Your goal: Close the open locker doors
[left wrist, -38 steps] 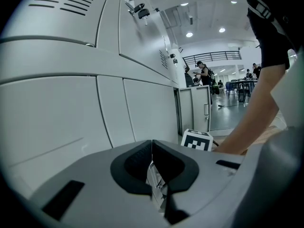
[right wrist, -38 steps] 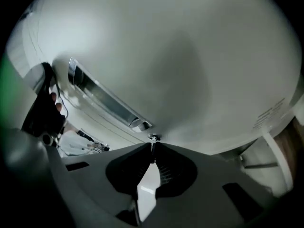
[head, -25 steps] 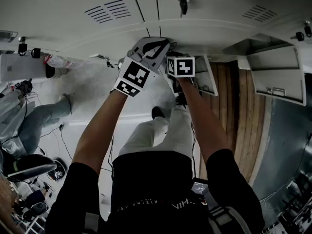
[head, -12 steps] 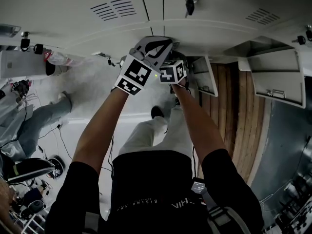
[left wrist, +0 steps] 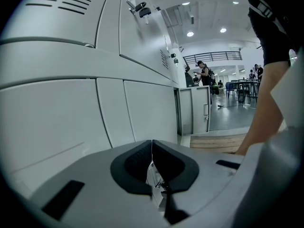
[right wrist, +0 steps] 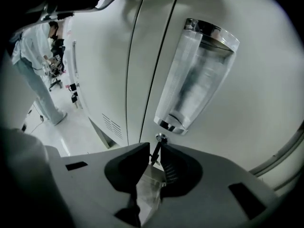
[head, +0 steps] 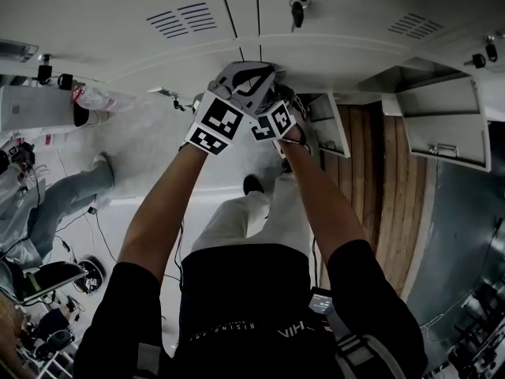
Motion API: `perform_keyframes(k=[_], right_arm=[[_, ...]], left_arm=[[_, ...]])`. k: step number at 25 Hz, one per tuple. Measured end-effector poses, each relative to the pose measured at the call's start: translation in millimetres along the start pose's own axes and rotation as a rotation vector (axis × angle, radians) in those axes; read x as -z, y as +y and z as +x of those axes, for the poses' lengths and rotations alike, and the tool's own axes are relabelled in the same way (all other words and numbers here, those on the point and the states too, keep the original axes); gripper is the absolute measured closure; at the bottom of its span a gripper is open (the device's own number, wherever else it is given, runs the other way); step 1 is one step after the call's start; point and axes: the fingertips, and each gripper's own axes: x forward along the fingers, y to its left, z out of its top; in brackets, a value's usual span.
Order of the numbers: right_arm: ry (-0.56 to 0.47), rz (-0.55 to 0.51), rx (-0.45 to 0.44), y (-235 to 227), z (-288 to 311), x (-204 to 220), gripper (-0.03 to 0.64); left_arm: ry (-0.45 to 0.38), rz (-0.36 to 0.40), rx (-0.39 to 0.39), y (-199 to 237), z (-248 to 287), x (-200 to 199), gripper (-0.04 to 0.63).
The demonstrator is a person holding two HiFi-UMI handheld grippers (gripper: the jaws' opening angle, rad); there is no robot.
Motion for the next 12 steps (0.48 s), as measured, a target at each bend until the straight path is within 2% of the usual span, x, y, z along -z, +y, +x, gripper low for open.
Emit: perform_keyframes(k=[1,3,8,12], right_arm=[[0.006,0.014,-0.026,1.9,0.3,2.7,0.543],[0.01,0.057,-0.07,2.7,-0.9,7.0,0.476],[-0.021,0.143,-0.178,2.2,-20.6,7.4,0.469],[-0.054,0.21,-0.261,-9.8,-53.6,-5.7,0.469]], left_arm=[[0.003,0.002,0.0,-0.1,0.4,0.2,0.574],[0.009,0.008,0.001,-0.4,1.0,0.2,0.574],[0.031,0.006,-0.006,-0.3,0.6,-1.0,0.574],[0.044,-0.036,-0.023,0.7,-0.6,-7.3,0.574]])
